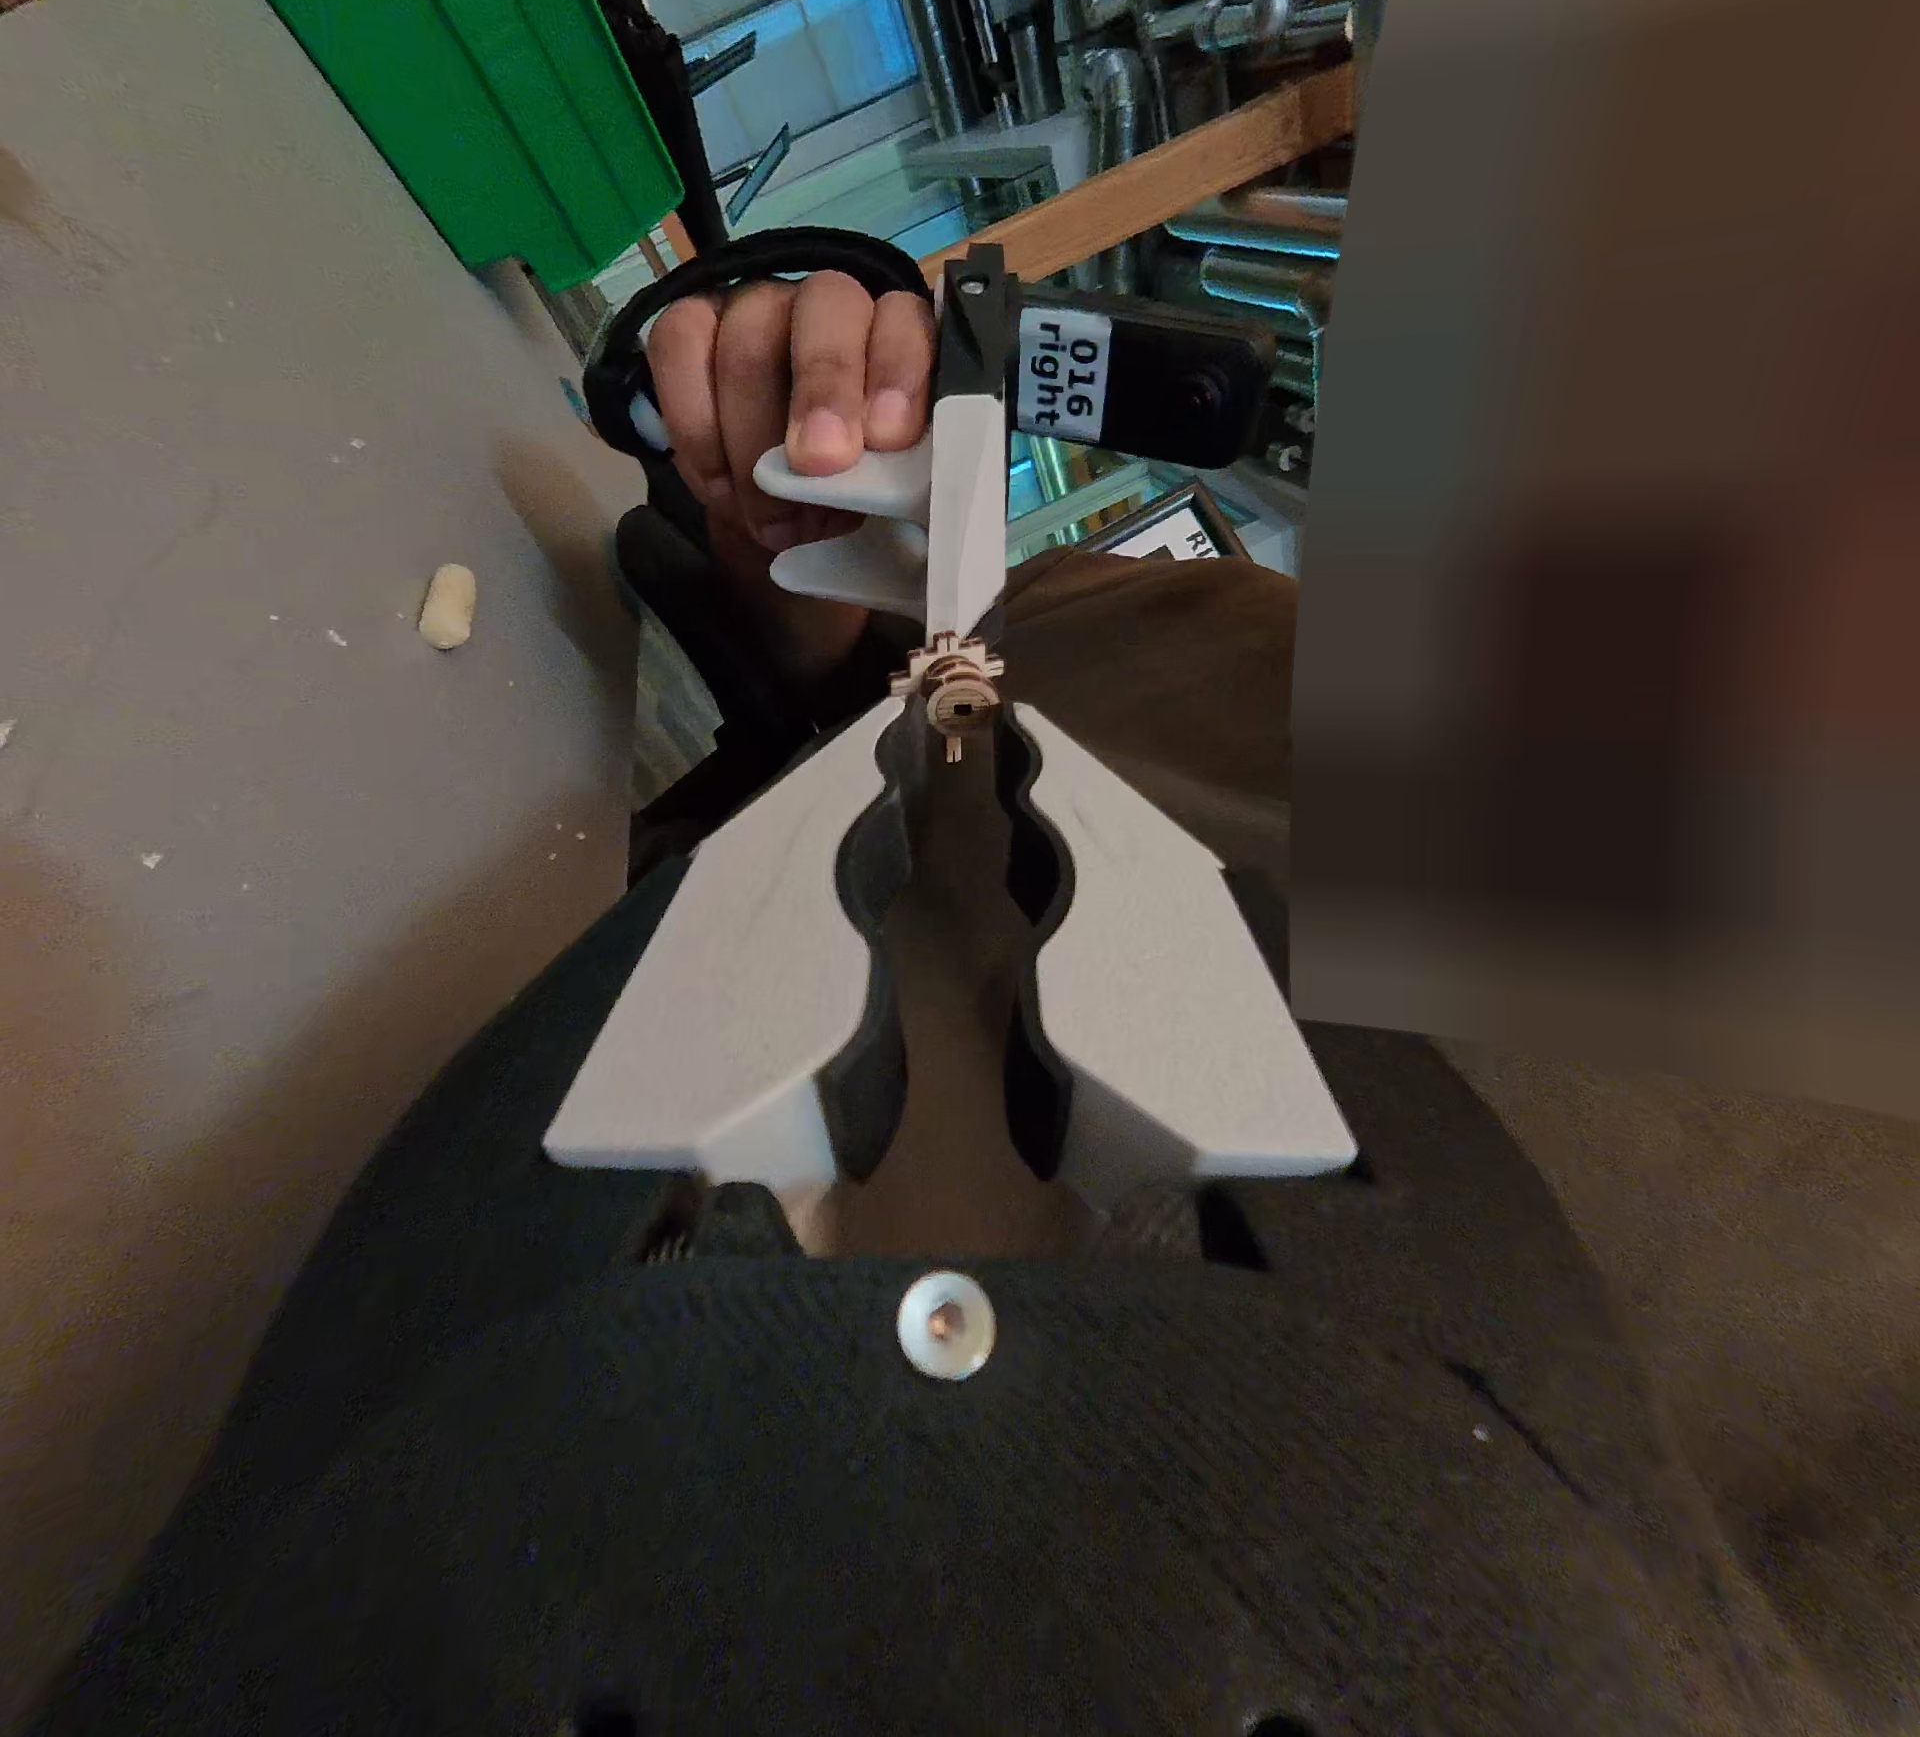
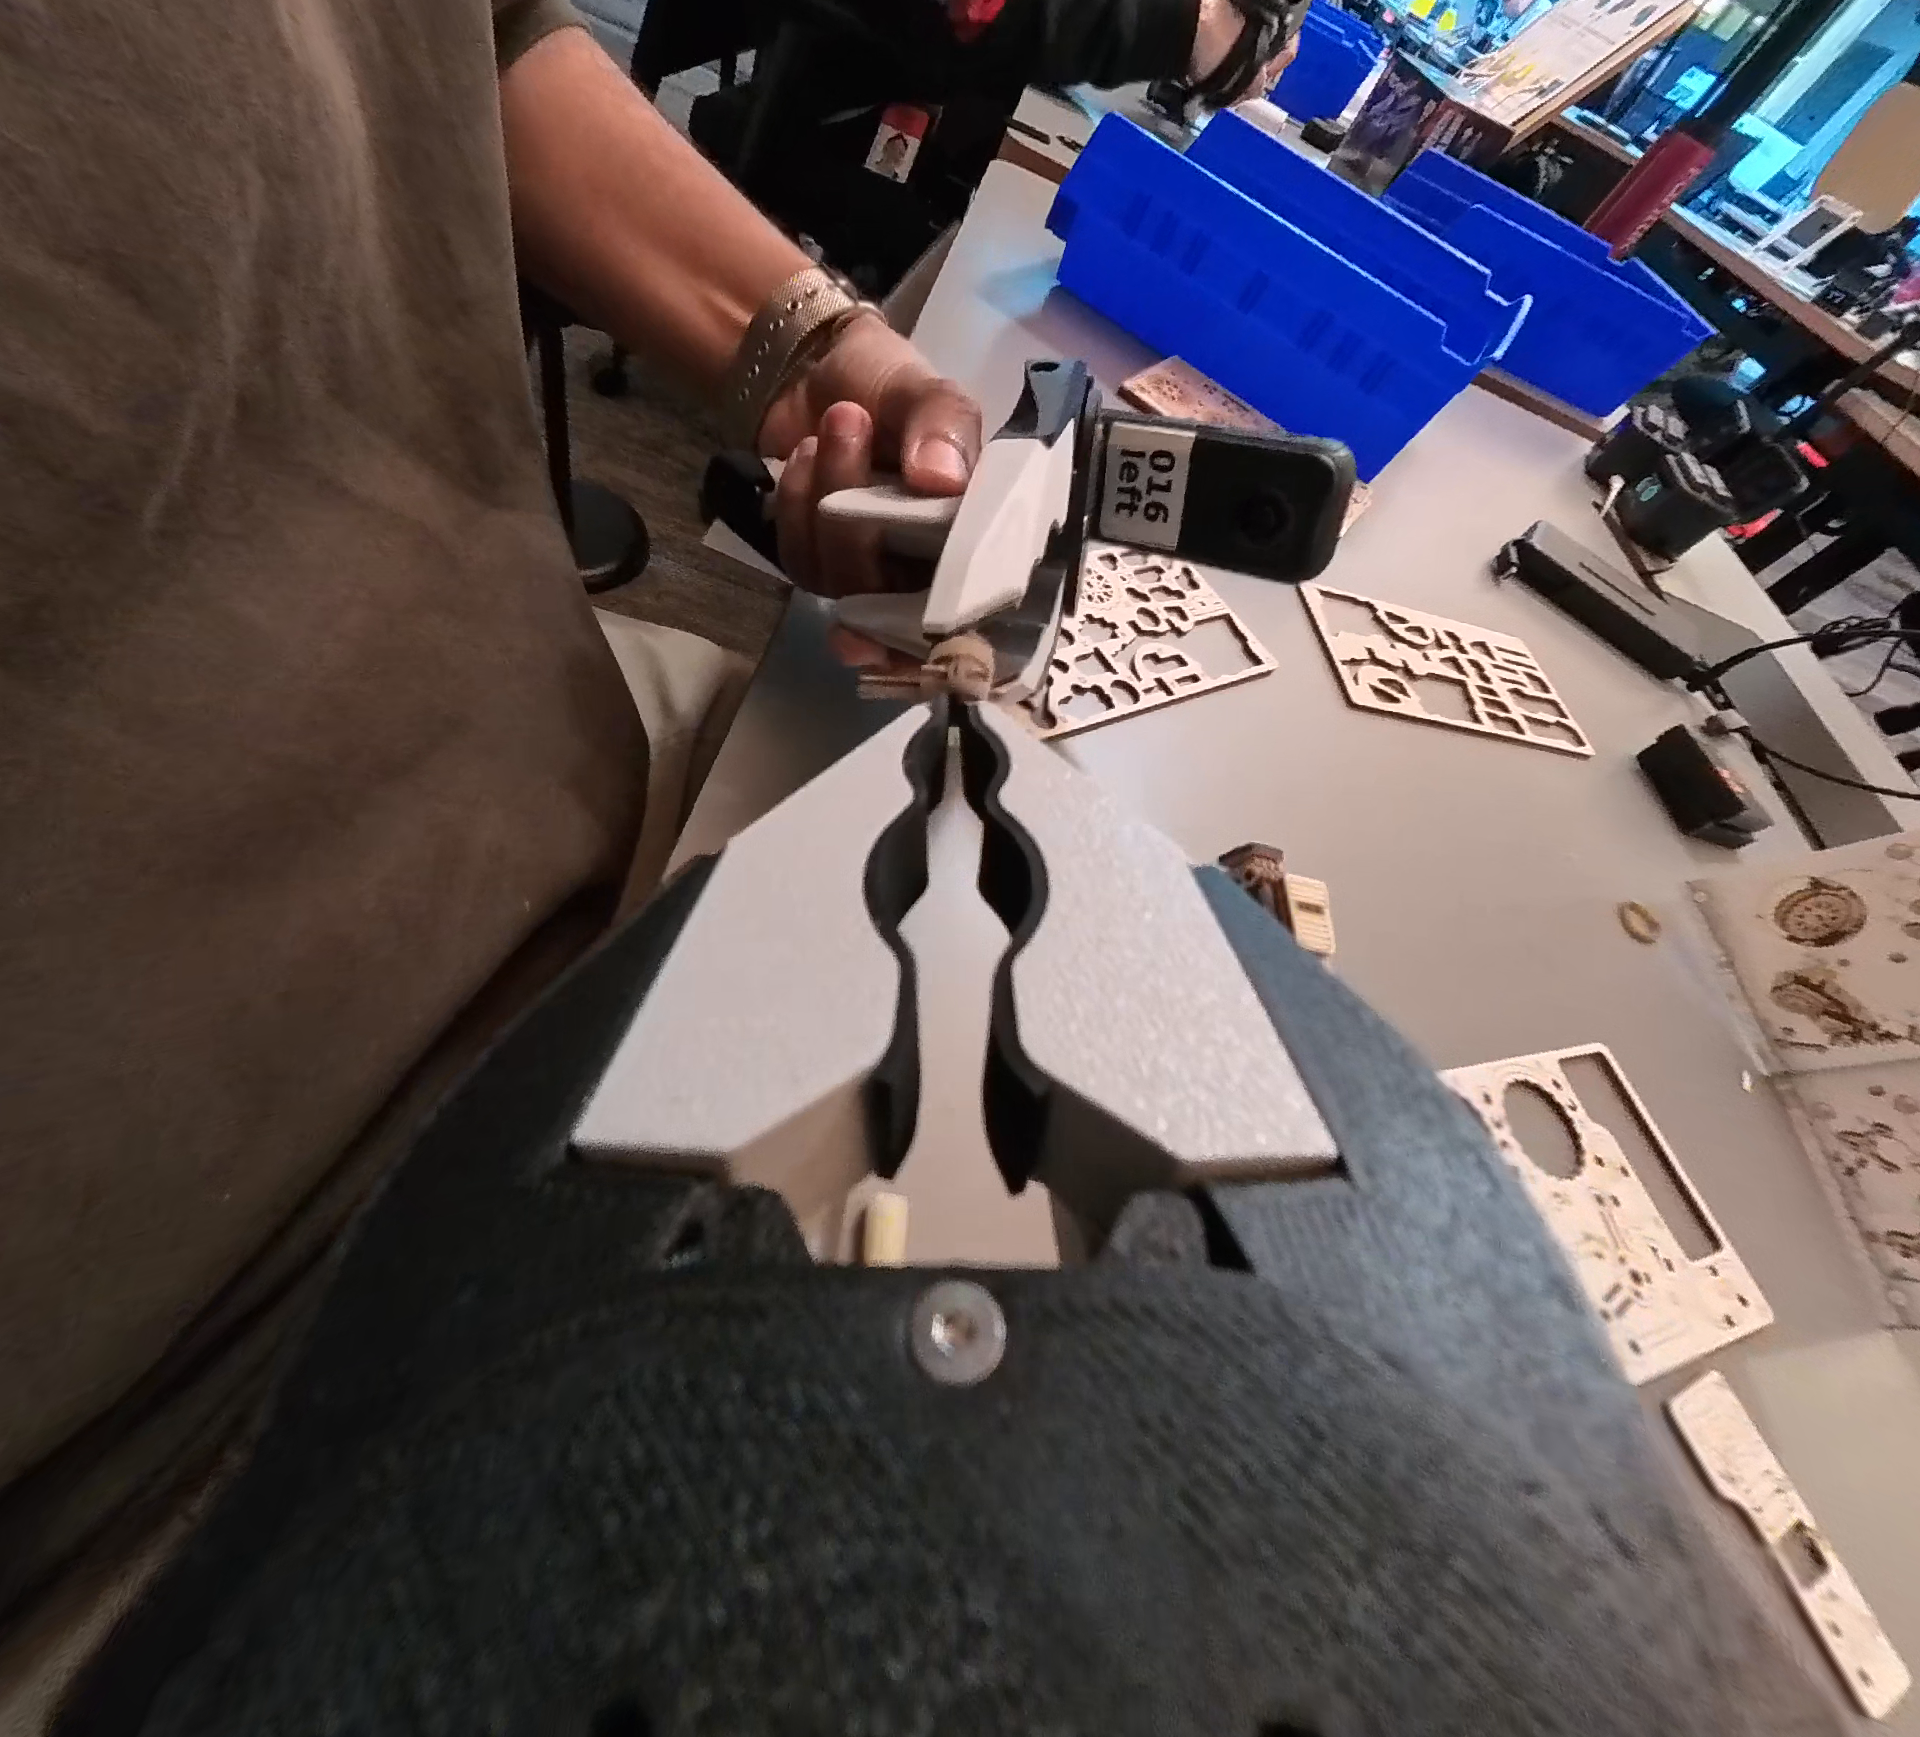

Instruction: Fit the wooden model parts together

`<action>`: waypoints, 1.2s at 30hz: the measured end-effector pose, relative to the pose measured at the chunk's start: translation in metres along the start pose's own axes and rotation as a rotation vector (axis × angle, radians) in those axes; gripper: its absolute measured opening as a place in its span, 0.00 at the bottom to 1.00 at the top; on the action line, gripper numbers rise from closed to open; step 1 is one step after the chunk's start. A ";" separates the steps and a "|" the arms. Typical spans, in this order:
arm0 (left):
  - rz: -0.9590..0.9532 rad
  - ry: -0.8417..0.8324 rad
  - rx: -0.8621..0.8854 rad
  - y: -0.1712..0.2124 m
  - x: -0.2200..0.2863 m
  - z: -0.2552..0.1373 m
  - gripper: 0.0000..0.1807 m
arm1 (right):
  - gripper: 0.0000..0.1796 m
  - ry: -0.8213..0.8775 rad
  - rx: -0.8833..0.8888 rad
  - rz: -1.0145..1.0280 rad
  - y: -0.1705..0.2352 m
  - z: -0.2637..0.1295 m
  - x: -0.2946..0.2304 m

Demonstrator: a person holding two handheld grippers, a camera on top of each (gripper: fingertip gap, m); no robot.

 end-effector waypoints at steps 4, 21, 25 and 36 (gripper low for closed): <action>0.000 -0.076 -0.022 0.001 -0.002 -0.001 0.06 | 0.00 -0.027 -0.022 0.014 0.004 0.002 -0.002; -0.023 -0.065 -0.088 0.004 -0.006 0.003 0.06 | 0.00 -0.069 0.026 0.039 0.006 0.002 -0.008; 0.005 -0.035 -0.062 0.003 -0.001 0.005 0.06 | 0.00 -0.059 0.053 0.038 0.002 -0.003 -0.005; 0.018 -0.069 0.005 0.001 0.000 -0.002 0.07 | 0.00 -0.003 0.017 0.008 0.003 -0.004 -0.003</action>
Point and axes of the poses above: each gripper's, where its closed fingertips meet, z out along the fingers, y out of its underside, x = y × z across the jaws, the point moved 10 cm from there along -z, back along the fingers, and after that the axes turned 10 degrees about -z, right-handed, at the moved point
